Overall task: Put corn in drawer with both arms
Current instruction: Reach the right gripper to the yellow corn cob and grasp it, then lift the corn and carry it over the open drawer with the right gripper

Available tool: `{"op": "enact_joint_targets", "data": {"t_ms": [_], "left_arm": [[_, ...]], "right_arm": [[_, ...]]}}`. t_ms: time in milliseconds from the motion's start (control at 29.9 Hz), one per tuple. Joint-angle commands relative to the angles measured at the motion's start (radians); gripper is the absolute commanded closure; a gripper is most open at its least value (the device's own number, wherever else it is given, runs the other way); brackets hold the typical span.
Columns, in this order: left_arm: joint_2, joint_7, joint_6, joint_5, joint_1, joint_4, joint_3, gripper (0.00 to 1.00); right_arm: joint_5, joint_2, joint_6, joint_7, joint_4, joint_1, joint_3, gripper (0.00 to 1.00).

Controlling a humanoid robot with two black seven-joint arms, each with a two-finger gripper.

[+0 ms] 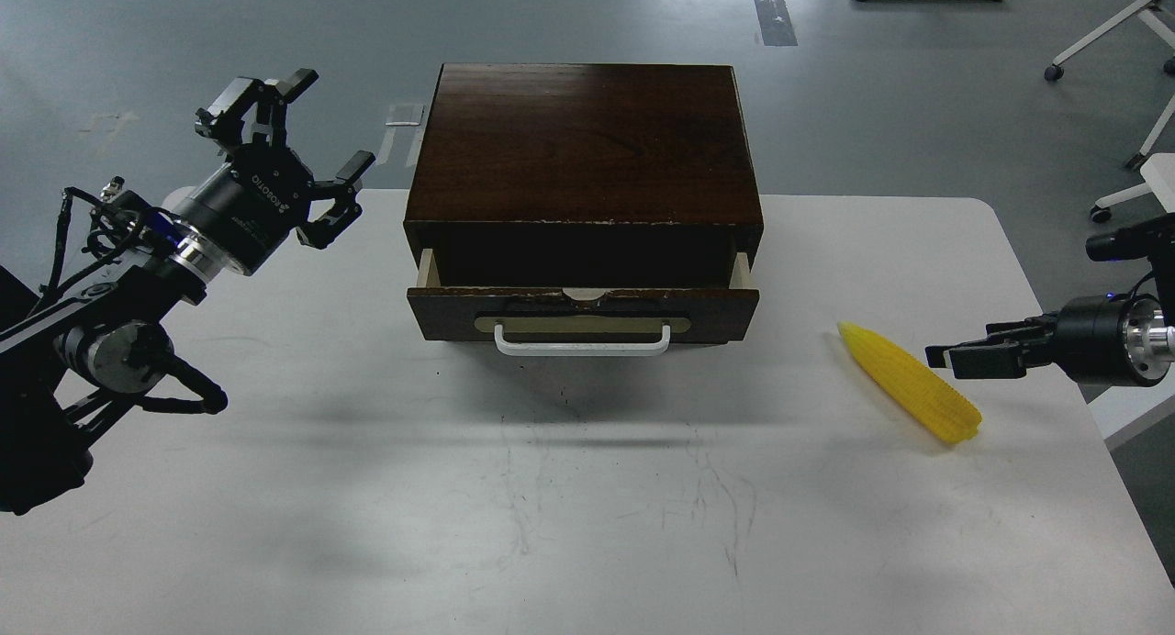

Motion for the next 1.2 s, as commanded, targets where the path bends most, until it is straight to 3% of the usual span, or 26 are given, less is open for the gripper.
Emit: {"op": "enact_joint_targets", "data": {"t_ms": [0,401,601,869,936,1036,1169], "left_arm": [[-0.005,0.000,0.000,0.000,0.001,0.000,0.000,0.02],[-0.011,0.000,0.002,0.000,0.001,0.000,0.000,0.02],[-0.012,0.000,0.002,0.000,0.001,0.000,0.000,0.02],[-0.012,0.000,0.000,0.000,0.001,0.000,0.000,0.02],[-0.014,0.000,0.000,0.000,0.003,0.000,0.000,0.02],[-0.014,0.000,0.000,0.000,0.003,0.000,0.000,0.02],[-0.011,0.000,-0.001,0.000,0.003,0.000,0.000,0.02]], "right_arm": [[-0.002,0.053,0.000,0.000,-0.063,-0.003,-0.034,0.01],[-0.003,0.110,-0.069,0.000,-0.150,-0.004,-0.117,0.04],[-0.003,0.153,-0.071,0.000,-0.192,-0.006,-0.151,0.16],[-0.003,0.176,-0.071,0.000,-0.201,-0.006,-0.157,0.65],[-0.002,0.176,-0.071,0.000,-0.201,-0.006,-0.158,0.84],[-0.002,0.170,-0.071,0.000,-0.195,-0.003,-0.165,0.97],[0.006,0.139,-0.072,0.000,-0.170,0.071,-0.157,0.97]]}}
